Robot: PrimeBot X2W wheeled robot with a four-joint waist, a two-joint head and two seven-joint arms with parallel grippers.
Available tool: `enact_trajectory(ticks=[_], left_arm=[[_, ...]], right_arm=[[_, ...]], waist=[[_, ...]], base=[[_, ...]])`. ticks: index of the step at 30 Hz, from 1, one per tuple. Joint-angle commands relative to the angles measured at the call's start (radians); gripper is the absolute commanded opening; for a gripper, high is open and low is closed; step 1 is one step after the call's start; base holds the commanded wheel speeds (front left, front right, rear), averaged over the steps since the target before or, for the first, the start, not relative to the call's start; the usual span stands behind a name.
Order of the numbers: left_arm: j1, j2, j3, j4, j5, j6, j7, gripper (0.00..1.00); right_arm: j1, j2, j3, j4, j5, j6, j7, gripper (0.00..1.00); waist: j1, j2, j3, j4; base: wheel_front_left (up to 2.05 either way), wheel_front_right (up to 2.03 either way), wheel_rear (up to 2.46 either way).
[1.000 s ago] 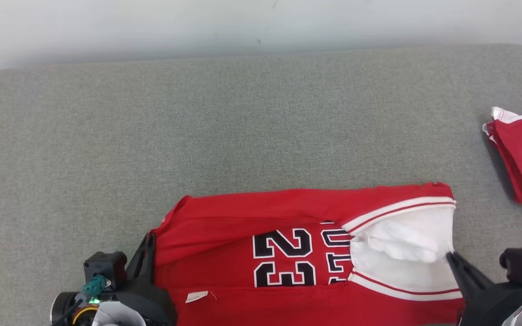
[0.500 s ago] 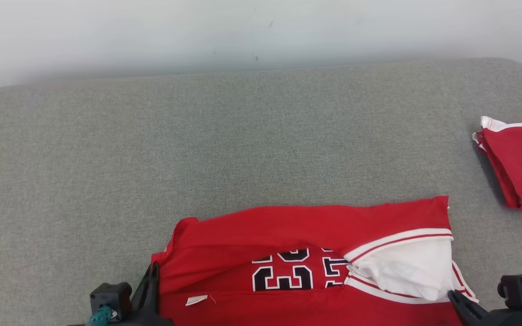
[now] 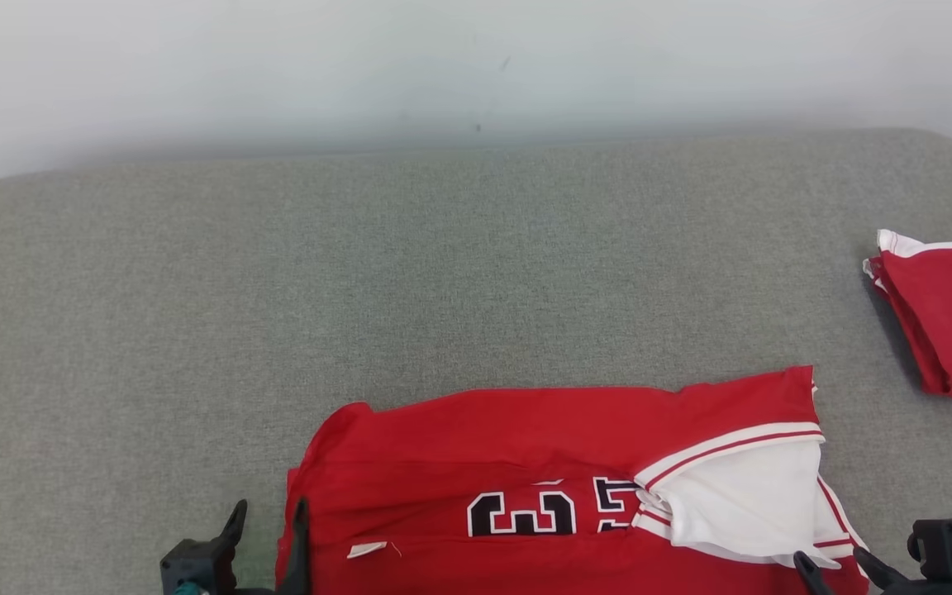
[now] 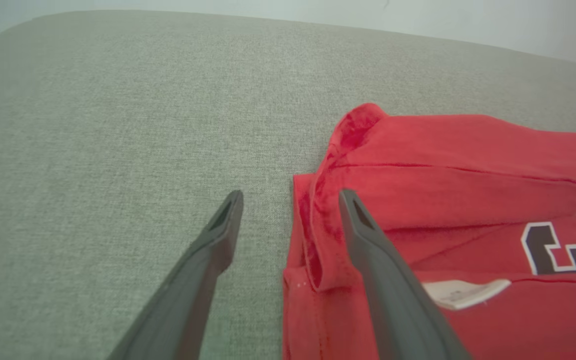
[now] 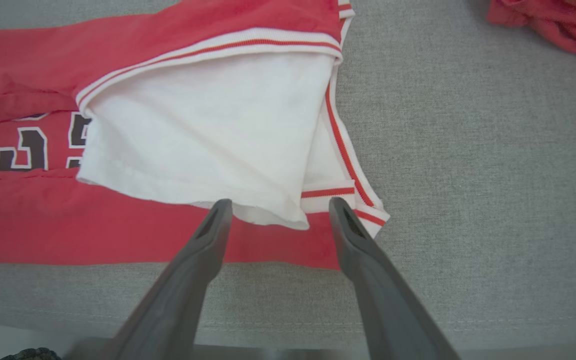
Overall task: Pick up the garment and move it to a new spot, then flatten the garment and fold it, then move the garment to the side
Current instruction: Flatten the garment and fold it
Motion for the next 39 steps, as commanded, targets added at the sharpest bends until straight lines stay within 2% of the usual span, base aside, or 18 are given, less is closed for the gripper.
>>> enact_trajectory(ticks=[1, 6, 13, 22, 29, 35, 39], left_arm=[[0.023, -0.004, 0.009, 0.004, 0.005, 0.001, -0.016, 1.0], [0.052, -0.006, 0.055, -0.035, 0.037, -0.004, -0.04, 1.0], [0.118, -0.034, 0.177, -0.168, 0.161, -0.04, -0.043, 1.0], [0.235, -0.139, 0.379, -0.323, 0.333, -0.164, -0.043, 1.0], [0.304, -0.221, 0.498, -0.344, 0.409, -0.264, -0.043, 1.0], [0.324, -0.262, 0.56, -0.327, 0.45, -0.314, -0.043, 1.0], [0.321, -0.275, 0.577, -0.313, 0.472, -0.332, -0.043, 1.0]], right_arm=[[0.009, 0.005, -0.006, -0.005, 0.008, -0.003, -0.014, 1.0], [0.004, 0.013, -0.018, -0.009, 0.006, -0.003, -0.053, 1.0], [-0.01, 0.03, -0.036, 0.007, 0.0, -0.003, -0.096, 1.0], [-0.059, 0.059, -0.051, 0.09, -0.001, -0.003, -0.157, 1.0], [-0.11, 0.057, -0.054, 0.178, 0.009, -0.003, -0.171, 1.0], [-0.156, 0.038, -0.066, 0.234, 0.011, -0.003, -0.148, 1.0], [-0.187, 0.023, -0.075, 0.27, 0.004, -0.003, -0.124, 1.0]], waist=[[0.0, 0.0001, -0.015, 0.005], [0.0, 0.0001, -0.04, 0.01], [0.0, 0.0001, -0.069, 0.021], [0.0, 0.0001, -0.103, 0.037], [0.0, 0.0001, -0.116, 0.043], [0.0, 0.0001, -0.107, 0.05], [0.0, 0.0001, -0.093, 0.052]], base=[[0.0, 0.0, 0.0], [0.0, 0.0, 0.0], [0.0, 0.0, 0.0], [0.0, 0.0, 0.0], [0.0, 0.0, 0.0], [0.0, 0.0, 0.0], [0.0, 0.0, 0.0]])
